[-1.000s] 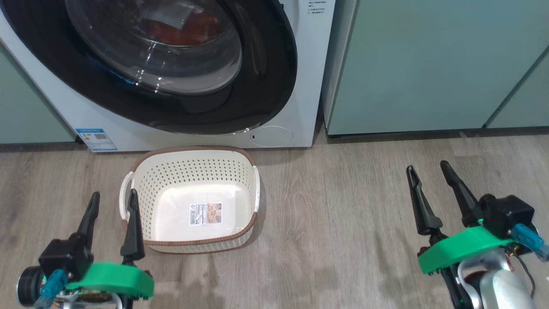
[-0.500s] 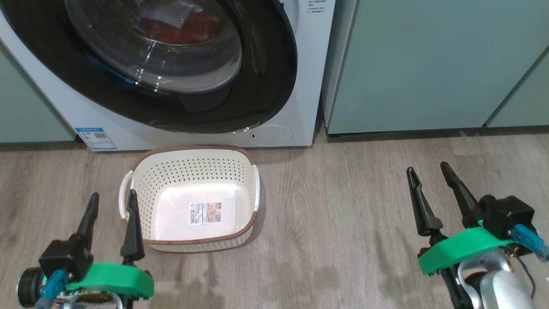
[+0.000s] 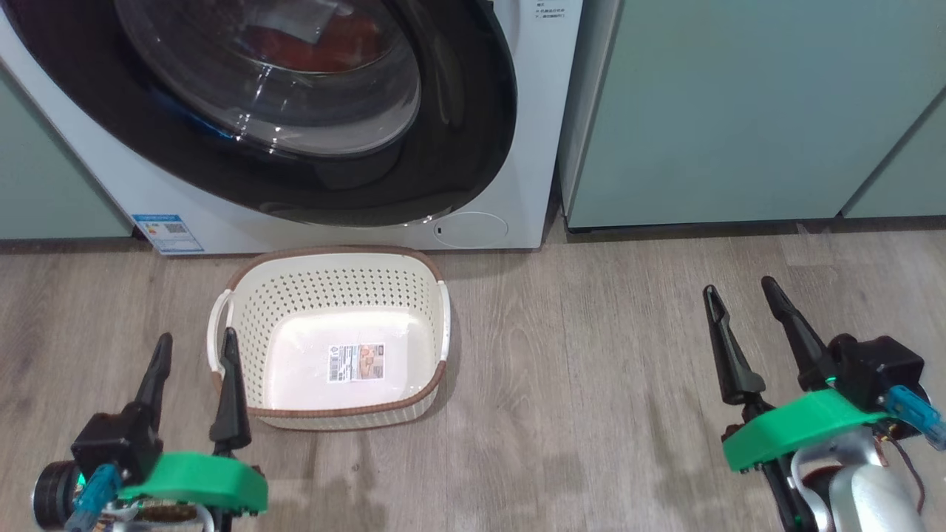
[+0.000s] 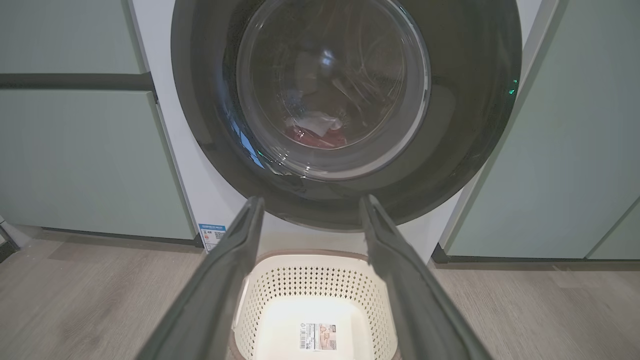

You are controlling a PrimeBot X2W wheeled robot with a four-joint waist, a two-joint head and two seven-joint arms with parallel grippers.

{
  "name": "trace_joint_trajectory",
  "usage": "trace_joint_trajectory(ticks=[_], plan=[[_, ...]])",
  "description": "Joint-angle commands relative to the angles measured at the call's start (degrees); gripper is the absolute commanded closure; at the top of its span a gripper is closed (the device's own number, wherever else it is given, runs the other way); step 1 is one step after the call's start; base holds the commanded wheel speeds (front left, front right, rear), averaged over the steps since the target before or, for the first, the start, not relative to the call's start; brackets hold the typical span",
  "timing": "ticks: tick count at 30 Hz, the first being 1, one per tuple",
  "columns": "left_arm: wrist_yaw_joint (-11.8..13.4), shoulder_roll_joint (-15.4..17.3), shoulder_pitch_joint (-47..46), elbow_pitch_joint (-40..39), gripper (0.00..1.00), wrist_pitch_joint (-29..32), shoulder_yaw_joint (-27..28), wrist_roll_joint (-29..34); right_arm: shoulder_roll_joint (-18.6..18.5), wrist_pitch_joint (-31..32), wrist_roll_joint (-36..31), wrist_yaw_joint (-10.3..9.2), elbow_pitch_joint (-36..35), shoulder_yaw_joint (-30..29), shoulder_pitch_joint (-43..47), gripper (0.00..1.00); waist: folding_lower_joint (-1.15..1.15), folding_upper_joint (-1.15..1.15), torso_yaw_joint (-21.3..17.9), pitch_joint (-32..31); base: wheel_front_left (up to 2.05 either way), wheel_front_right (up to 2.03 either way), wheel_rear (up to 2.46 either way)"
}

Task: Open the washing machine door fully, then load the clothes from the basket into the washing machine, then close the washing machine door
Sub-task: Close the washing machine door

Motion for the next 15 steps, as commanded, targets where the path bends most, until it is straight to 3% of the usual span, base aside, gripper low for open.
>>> trace_joint_trajectory(ticks=[1, 2, 15], plan=[[0.52, 0.93, -2.88, -1.67, 0.00, -0.61, 1.58, 0.41, -0.18, -0.11, 0.20, 0.00, -2.37, 1.09, -1.94, 0.73, 0.00, 0.00, 0.24, 0.18, 0.00, 0.00, 0.00], [0.54, 0.97, -3.01, -1.68, 0.00, -0.64, 1.48, 0.50, -0.18, -0.05, 0.25, 0.00, -2.43, 1.00, -2.04, 1.00, 0.00, 0.00, 0.41, 0.37, 0.00, 0.00, 0.00], [0.07, 0.62, -7.34, -1.43, 0.00, -1.74, -0.31, 1.23, -0.18, 0.76, -2.33, 0.00, -0.49, 2.73, -10.73, 1.00, 0.00, 0.00, 6.05, 4.55, 0.00, 0.00, 0.00]])
